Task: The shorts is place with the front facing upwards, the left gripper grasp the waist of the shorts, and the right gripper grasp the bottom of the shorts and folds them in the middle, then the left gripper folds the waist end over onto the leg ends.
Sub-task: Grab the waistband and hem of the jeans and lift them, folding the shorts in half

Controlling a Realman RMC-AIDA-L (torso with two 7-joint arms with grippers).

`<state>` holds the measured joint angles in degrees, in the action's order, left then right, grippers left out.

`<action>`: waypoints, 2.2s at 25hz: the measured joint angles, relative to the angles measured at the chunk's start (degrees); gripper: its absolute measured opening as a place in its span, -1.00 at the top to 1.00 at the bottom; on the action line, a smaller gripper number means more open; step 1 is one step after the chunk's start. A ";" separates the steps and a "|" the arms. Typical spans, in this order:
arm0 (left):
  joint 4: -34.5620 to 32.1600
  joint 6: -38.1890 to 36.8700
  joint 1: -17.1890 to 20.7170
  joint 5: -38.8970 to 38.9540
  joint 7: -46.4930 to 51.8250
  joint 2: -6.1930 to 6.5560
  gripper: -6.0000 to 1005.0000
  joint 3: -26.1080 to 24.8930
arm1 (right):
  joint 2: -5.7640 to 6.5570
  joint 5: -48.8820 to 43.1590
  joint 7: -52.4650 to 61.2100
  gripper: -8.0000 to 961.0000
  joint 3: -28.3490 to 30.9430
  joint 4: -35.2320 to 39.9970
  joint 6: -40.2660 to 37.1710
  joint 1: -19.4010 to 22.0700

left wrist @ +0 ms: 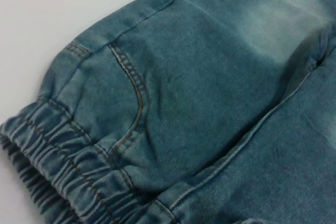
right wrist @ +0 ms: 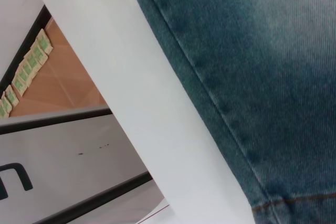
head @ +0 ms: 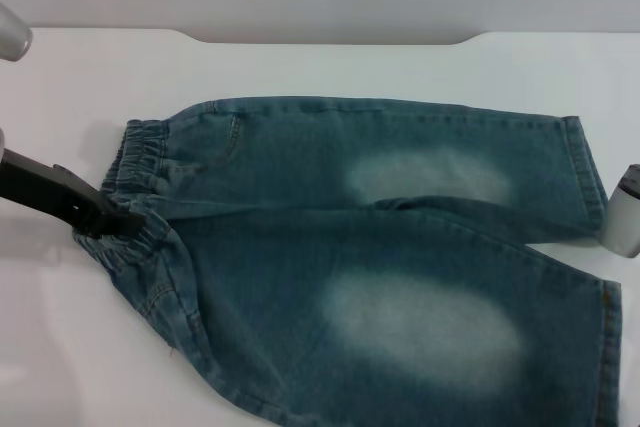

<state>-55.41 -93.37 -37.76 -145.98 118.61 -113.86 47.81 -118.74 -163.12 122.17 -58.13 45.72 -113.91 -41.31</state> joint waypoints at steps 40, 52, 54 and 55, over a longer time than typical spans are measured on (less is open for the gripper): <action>0.13 0.12 -0.47 -1.24 -0.40 -0.40 0.91 0.47 | -0.08 1.46 0.00 -0.20 -0.18 -1.25 2.79 -0.92; 0.11 0.12 -0.48 -1.24 -0.40 -0.74 0.91 0.62 | -0.09 1.73 -0.11 -0.20 -0.85 -1.11 3.02 -0.89; 0.13 0.12 -0.48 -1.24 -0.40 -0.78 0.91 0.62 | -0.09 2.18 -0.23 -0.20 -0.85 -0.85 3.08 -0.88; 0.13 0.12 -0.48 -1.23 -0.40 -0.79 0.91 0.62 | -0.09 2.34 -0.28 -0.20 -0.85 -0.71 3.10 -0.88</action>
<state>-55.28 -93.25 -38.24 -147.22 118.21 -114.64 48.43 -118.83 -160.78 121.89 -58.97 45.02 -110.80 -42.19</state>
